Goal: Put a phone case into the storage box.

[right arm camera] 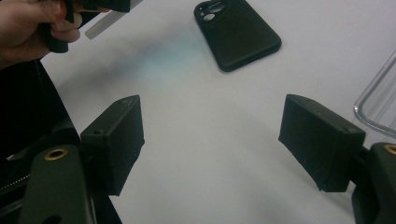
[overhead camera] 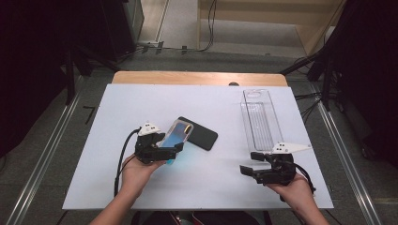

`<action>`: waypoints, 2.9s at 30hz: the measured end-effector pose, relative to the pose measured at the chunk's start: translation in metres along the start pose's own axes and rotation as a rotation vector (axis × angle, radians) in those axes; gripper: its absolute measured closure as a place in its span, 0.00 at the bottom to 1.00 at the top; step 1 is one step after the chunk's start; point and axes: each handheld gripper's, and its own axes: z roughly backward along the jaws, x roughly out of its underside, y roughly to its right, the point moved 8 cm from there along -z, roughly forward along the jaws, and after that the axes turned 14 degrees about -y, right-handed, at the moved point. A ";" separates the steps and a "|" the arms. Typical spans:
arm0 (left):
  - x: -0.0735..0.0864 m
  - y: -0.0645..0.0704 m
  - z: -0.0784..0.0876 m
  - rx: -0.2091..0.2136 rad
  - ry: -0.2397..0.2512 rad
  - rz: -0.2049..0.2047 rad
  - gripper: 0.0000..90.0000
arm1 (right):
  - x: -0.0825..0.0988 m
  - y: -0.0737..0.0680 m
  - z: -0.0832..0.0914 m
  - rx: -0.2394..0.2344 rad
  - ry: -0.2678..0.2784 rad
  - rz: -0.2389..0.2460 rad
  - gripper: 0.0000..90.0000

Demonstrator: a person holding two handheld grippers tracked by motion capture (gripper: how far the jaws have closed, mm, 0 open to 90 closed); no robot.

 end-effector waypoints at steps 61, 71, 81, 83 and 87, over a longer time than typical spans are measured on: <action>0.015 0.069 -0.029 -0.123 0.291 -0.046 0.19 | -0.089 -0.031 -0.042 -0.086 0.023 -0.166 0.28; 0.016 0.075 -0.030 -0.101 0.298 -0.018 0.19 | -0.096 -0.032 -0.057 -0.125 -0.007 -0.212 0.35; 0.016 0.081 -0.031 -0.084 0.303 -0.007 0.19 | -0.104 -0.030 -0.066 -0.155 -0.033 -0.279 0.48; 0.016 0.081 -0.030 -0.078 0.306 -0.003 0.19 | -0.105 -0.029 -0.068 -0.157 -0.042 -0.295 0.51; 0.016 0.083 -0.029 -0.058 0.306 0.011 0.19 | -0.107 -0.027 -0.070 -0.154 -0.040 -0.309 0.60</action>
